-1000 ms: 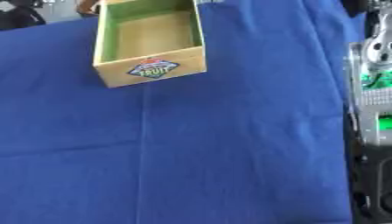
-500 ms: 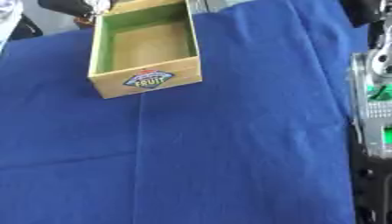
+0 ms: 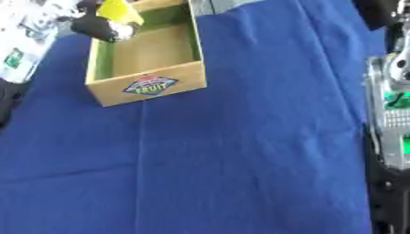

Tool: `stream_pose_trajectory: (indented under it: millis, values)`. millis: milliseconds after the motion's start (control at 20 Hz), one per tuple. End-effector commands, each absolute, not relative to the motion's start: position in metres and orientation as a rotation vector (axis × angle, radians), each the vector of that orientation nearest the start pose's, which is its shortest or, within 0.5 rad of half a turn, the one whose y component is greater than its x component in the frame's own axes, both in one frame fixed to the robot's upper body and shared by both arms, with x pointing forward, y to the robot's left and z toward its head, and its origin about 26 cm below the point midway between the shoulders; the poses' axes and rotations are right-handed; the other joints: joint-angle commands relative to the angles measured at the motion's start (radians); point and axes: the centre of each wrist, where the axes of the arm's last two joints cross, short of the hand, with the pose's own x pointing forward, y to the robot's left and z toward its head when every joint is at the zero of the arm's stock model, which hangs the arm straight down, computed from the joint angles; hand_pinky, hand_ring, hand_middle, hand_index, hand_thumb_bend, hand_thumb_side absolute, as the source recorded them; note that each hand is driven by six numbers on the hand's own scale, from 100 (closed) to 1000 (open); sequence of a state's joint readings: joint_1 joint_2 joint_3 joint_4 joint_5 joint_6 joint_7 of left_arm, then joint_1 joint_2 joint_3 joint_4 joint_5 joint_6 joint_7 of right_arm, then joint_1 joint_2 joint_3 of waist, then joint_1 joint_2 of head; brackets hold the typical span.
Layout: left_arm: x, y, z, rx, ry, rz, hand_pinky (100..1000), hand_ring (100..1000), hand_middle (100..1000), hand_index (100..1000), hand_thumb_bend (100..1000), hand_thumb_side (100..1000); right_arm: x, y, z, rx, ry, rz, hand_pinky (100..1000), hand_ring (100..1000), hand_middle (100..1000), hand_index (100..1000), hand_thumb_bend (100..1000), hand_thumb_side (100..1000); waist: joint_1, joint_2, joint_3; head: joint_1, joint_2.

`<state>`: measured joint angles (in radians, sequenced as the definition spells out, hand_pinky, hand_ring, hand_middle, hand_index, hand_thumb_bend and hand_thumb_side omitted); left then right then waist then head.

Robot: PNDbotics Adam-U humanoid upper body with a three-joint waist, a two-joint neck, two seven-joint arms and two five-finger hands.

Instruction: Pick up objects on the table and place them in the box.

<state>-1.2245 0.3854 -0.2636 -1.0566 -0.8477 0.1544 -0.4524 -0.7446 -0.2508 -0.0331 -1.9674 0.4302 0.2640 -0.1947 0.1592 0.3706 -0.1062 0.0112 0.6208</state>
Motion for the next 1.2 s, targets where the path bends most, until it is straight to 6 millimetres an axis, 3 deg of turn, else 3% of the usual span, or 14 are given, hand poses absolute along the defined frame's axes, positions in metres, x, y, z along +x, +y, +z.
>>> stream_pose_trajectory:
  millis: [50, 350, 550, 750, 850, 900, 1000, 1050, 1100, 1200]
  values:
    - [0.474, 0.173, 0.338, 1.032, -1.561, -1.351, 100, 252, 326, 597, 100, 365, 0.31, -0.207, 0.331, -0.703, -2.516, 0.134, 793, 683, 578, 660, 100, 577, -0.007, -0.021, -0.003, 0.008, -0.016]
    - [0.485, 0.172, 0.322, 1.075, -1.503, -1.358, 100, 268, 341, 609, 100, 384, 0.31, -0.207, 0.331, -0.695, -2.517, 0.131, 794, 683, 577, 659, 100, 570, -0.006, -0.015, -0.011, 0.014, -0.024]
    - [0.49, 0.17, 0.318, 1.133, -1.483, -1.365, 100, 330, 395, 674, 100, 437, 0.31, -0.207, 0.331, -0.686, -2.516, 0.132, 794, 682, 576, 659, 100, 565, 0.0, -0.008, -0.02, 0.021, -0.032]
    - [0.492, 0.171, 0.317, 1.172, -1.468, -1.4, 100, 505, 592, 835, 100, 492, 0.31, -0.209, 0.331, -0.692, -2.509, 0.128, 794, 681, 575, 658, 100, 563, 0.001, -0.005, -0.024, 0.022, -0.033]
    - [0.492, 0.171, 0.318, 1.186, -1.46, -1.422, 296, 683, 765, 940, 100, 553, 0.311, -0.21, 0.331, -0.693, -2.504, 0.126, 794, 681, 574, 657, 100, 560, 0.002, -0.006, -0.024, 0.021, -0.032]
    - [0.491, 0.171, 0.318, 1.194, -1.457, -1.434, 428, 765, 826, 976, 207, 623, 0.311, -0.21, 0.33, -0.693, -2.502, 0.124, 794, 681, 574, 657, 100, 559, 0.002, -0.006, -0.024, 0.021, -0.031]
    - [0.491, 0.171, 0.319, 1.211, -1.448, -1.453, 574, 849, 884, 1000, 441, 763, 0.311, -0.211, 0.33, -0.694, -2.498, 0.119, 794, 681, 574, 657, 100, 556, 0.003, -0.007, -0.023, 0.02, -0.03]
    - [0.491, 0.172, 0.319, 1.224, -1.443, -1.454, 592, 859, 893, 1000, 480, 787, 0.311, -0.212, 0.329, -0.694, -2.497, 0.118, 794, 681, 574, 657, 100, 556, 0.003, -0.008, -0.023, 0.02, -0.03]
    - [0.491, 0.173, 0.32, 1.238, -1.438, -1.451, 639, 890, 923, 1000, 580, 860, 0.311, -0.212, 0.329, -0.693, -2.495, 0.117, 795, 681, 573, 657, 100, 556, 0.002, -0.009, -0.023, 0.02, -0.03]
    - [0.49, 0.174, 0.321, 1.266, -1.434, -1.434, 668, 909, 943, 1000, 613, 904, 0.311, -0.212, 0.328, -0.692, -2.492, 0.117, 795, 680, 573, 657, 100, 554, 0.002, -0.01, -0.023, 0.02, -0.03]
